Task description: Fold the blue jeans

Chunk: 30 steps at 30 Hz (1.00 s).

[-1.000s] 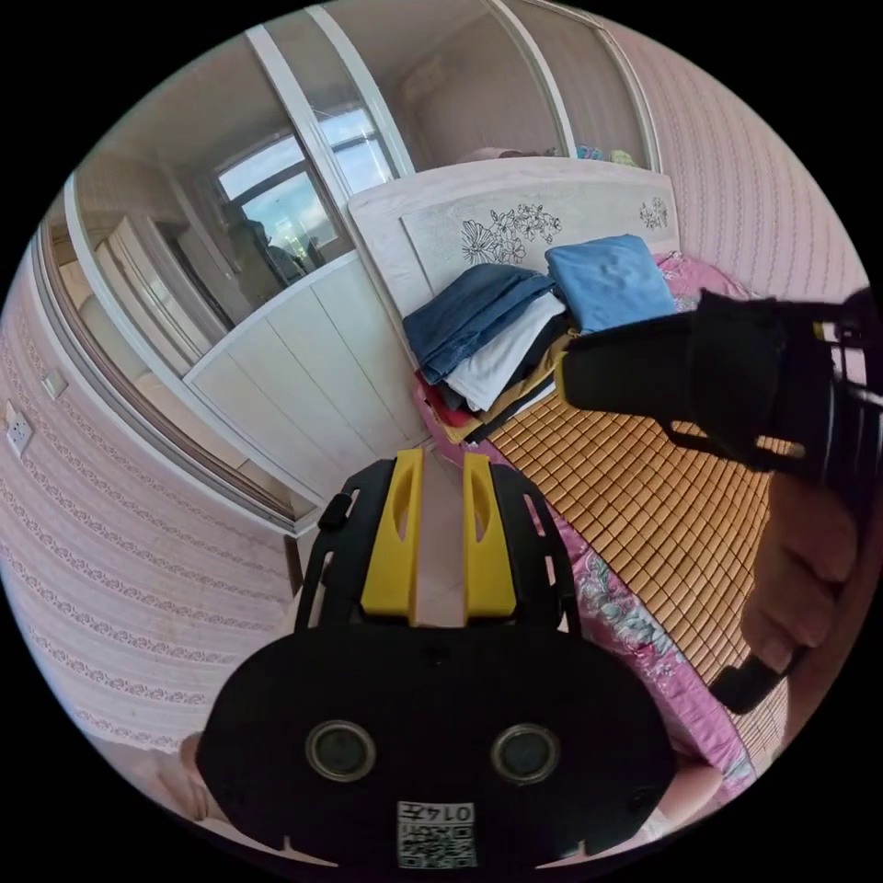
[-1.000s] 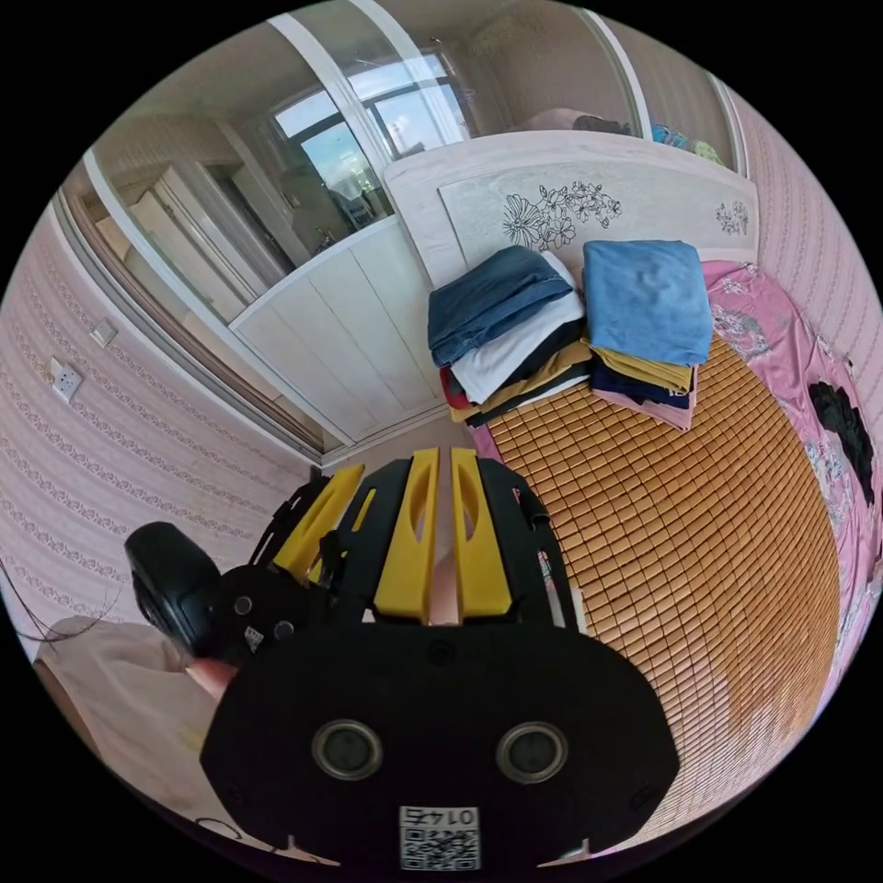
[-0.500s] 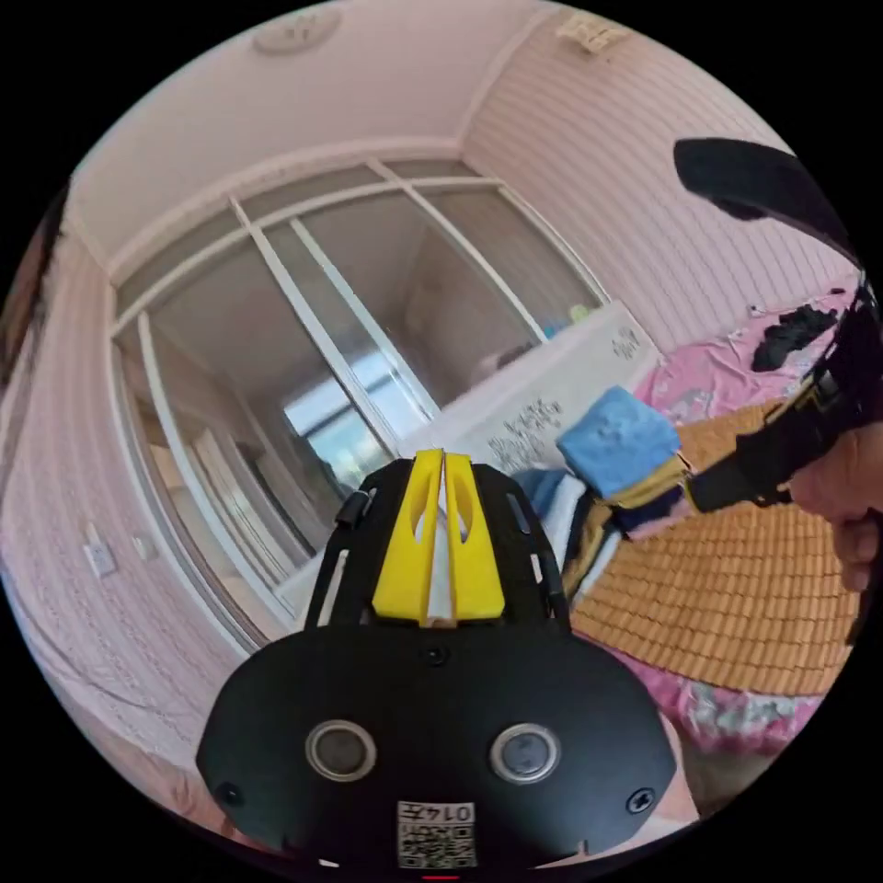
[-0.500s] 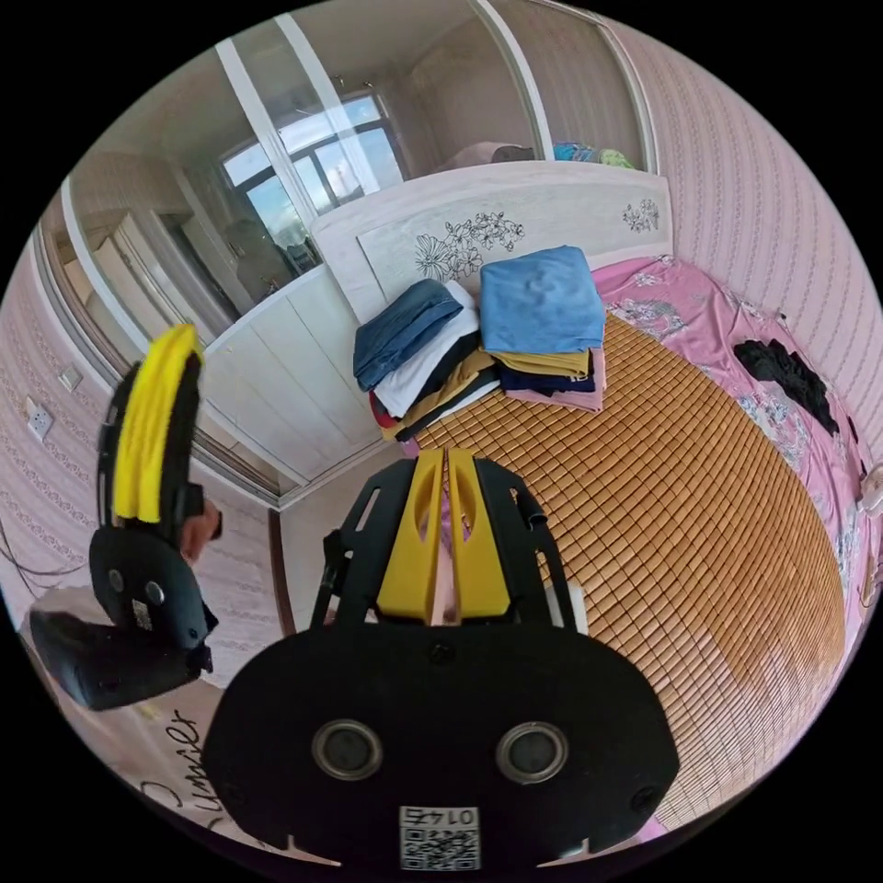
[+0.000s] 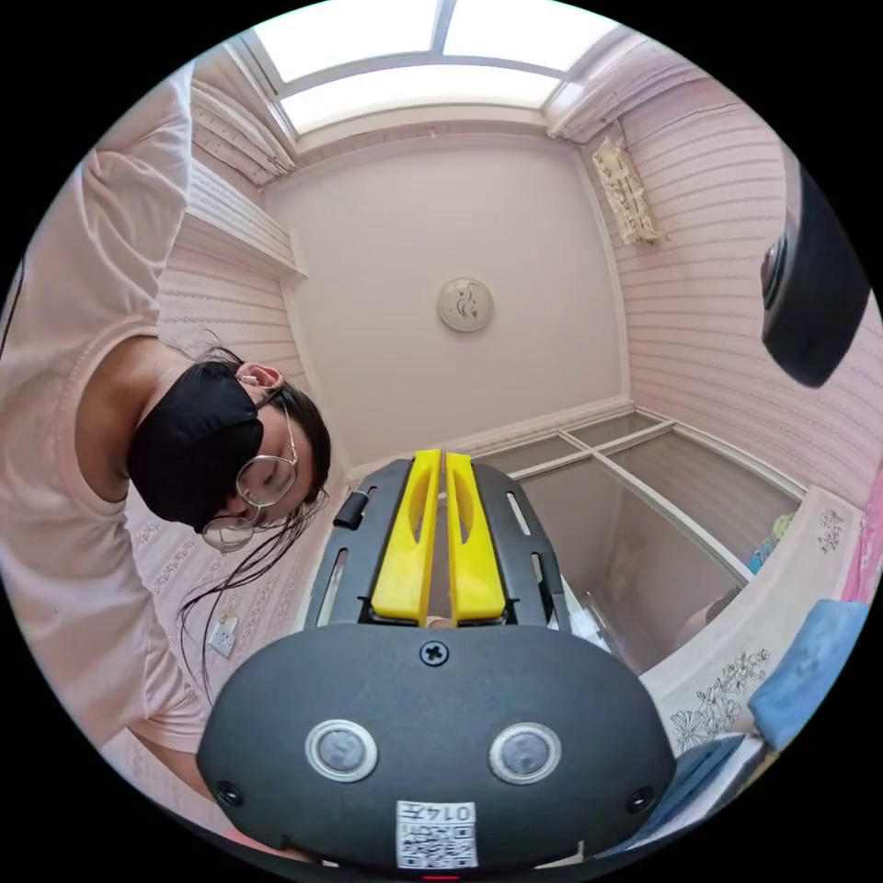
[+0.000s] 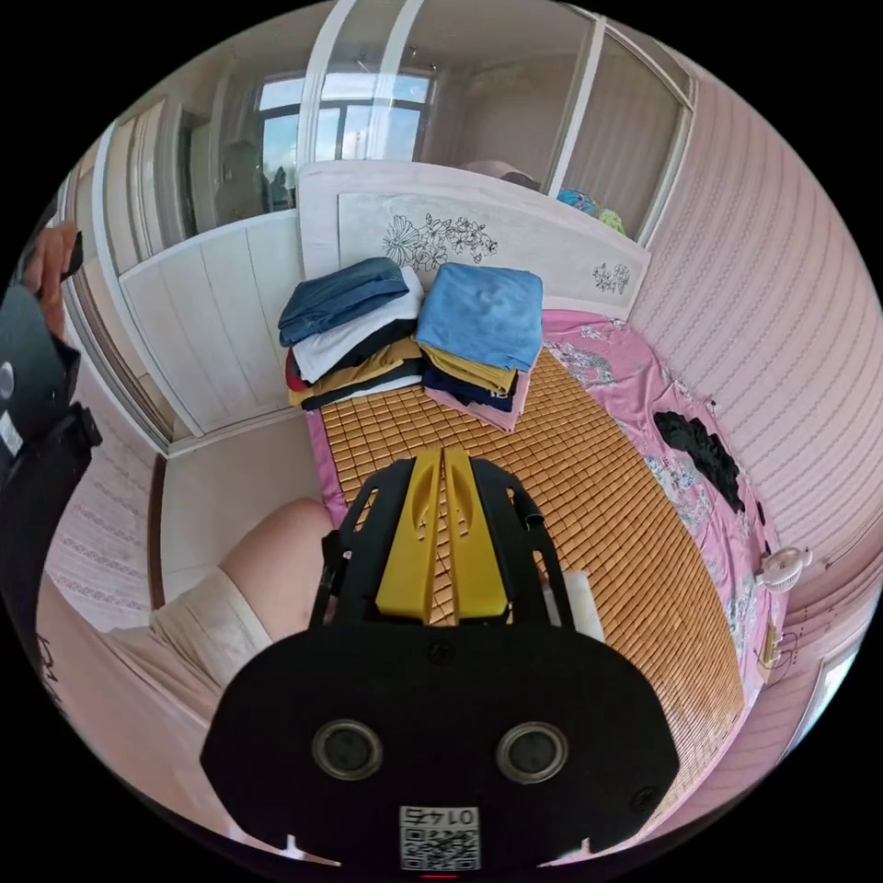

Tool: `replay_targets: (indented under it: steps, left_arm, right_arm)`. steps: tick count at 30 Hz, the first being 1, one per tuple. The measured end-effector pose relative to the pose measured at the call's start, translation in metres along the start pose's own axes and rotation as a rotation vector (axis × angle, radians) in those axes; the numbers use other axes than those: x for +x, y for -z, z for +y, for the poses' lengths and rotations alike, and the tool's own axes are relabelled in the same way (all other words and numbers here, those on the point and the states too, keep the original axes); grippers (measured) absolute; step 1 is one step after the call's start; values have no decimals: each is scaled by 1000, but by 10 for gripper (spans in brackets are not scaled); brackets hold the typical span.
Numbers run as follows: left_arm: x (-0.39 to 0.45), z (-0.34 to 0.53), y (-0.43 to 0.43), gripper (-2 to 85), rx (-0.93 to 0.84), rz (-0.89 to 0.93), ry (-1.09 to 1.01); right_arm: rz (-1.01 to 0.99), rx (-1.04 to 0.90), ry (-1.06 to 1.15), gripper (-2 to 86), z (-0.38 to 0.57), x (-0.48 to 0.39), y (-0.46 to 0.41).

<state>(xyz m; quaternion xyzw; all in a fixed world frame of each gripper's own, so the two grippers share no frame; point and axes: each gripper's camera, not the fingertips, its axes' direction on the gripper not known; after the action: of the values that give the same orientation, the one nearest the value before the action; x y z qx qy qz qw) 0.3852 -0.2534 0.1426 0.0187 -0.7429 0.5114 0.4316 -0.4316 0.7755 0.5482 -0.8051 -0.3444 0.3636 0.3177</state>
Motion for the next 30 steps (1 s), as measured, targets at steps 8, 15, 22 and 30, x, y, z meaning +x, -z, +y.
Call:
replay_targets:
  steps: [8,15,22,30]
  left_arm:
    - [60,118,-25,-8,-53,-49,-200]
    - [104,301,-115,-8,-759,342,-383]
    - [74,567,-207,-8,-1858,710,67]
    - [21,730,-219,-9,-2179,591,-114]
  right_arm:
    - [29,-77,150,-10,-45,-41,-55]
    - [-75,-16,299,-8,-119,-86,-91]
    - [-199,28,406,61,-197,-133,-130]
    - [-205,56,572,131,-263,-208,-169]
